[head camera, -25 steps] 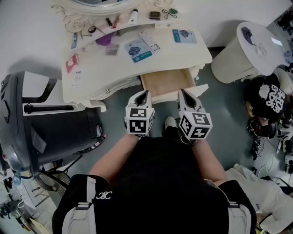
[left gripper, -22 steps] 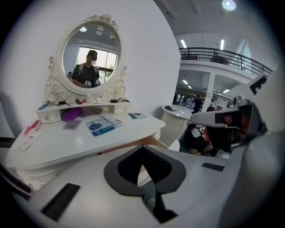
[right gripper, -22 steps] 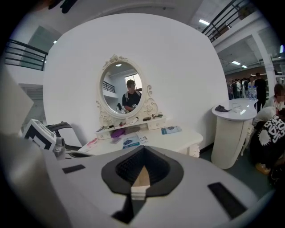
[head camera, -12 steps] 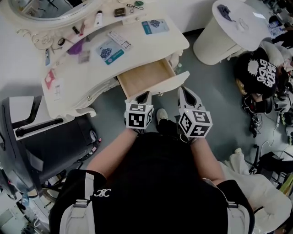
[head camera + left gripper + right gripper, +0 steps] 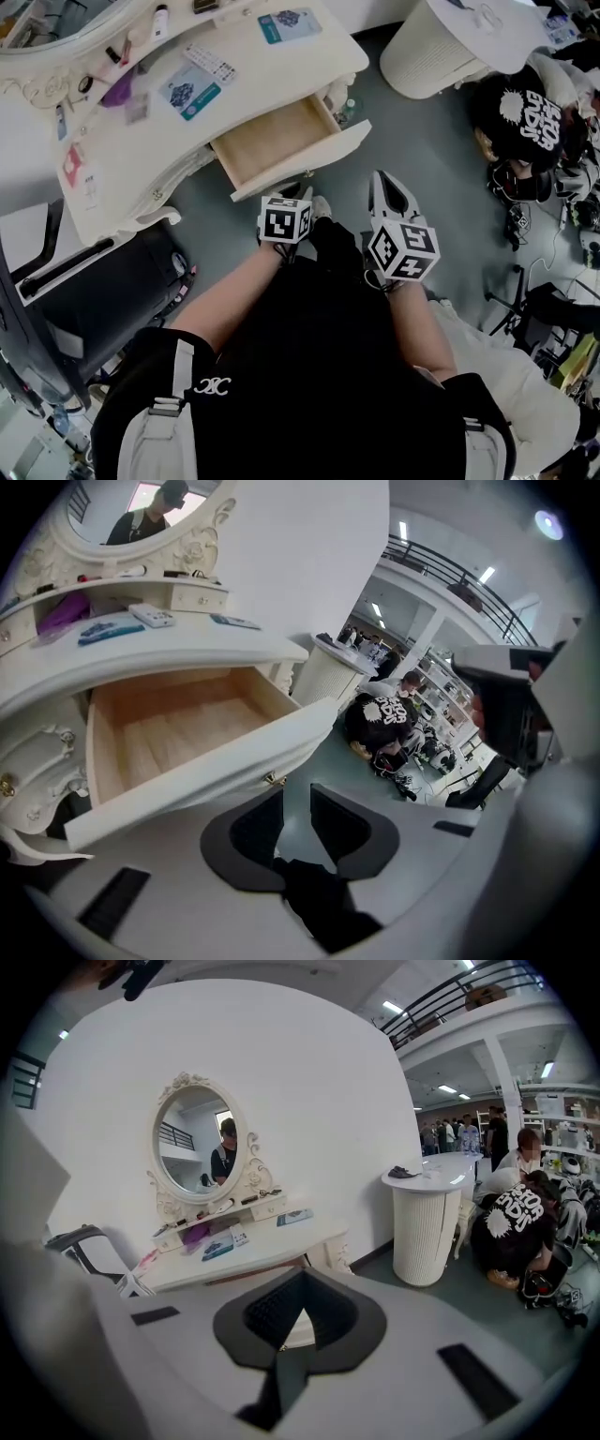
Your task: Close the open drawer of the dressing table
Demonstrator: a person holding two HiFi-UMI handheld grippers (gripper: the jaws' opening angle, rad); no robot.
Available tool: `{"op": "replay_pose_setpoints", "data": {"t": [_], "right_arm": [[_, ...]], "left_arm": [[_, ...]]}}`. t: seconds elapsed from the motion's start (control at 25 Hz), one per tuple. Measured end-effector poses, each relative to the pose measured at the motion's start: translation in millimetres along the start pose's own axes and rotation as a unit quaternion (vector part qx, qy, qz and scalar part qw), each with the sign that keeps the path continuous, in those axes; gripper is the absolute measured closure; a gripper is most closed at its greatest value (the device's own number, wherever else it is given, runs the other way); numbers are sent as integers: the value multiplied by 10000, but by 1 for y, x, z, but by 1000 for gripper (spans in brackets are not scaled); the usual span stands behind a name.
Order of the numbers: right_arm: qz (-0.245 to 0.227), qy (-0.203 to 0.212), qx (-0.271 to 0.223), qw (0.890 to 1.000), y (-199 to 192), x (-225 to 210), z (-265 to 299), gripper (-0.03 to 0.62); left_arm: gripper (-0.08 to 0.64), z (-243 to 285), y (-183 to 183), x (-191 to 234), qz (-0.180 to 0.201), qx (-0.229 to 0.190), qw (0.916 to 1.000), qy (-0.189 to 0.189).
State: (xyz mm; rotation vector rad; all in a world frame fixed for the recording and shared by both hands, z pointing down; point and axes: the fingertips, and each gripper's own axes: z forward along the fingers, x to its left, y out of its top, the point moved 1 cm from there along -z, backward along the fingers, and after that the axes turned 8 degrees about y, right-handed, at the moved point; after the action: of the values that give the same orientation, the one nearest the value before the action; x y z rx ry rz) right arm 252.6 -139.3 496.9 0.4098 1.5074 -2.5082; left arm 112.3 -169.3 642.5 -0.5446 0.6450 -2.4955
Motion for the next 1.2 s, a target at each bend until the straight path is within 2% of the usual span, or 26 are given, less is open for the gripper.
{"op": "replay_pose_setpoints", "data": {"t": [0.16, 0.32, 0.44, 0.72, 1.2], "right_arm": [[58, -91, 105, 9999, -4, -14, -1, 581], [20, -115, 201, 9997, -3, -25, 3, 581], [-53, -70, 260, 9996, 1, -30, 7, 581], [-194, 183, 367, 9990, 14, -38, 30, 581], [-504, 697, 484, 9951, 39, -45, 70, 581]], "left_arm": [[485, 27, -9, 1, 62, 142, 9996, 247], [483, 52, -12, 5, 556, 208, 9948, 822], [483, 65, -16, 9, 693, 245, 9904, 1175], [485, 76, -17, 15, 824, 216, 9874, 1333], [486, 86, 14, 48, 309, 73, 9831, 1805]]}}
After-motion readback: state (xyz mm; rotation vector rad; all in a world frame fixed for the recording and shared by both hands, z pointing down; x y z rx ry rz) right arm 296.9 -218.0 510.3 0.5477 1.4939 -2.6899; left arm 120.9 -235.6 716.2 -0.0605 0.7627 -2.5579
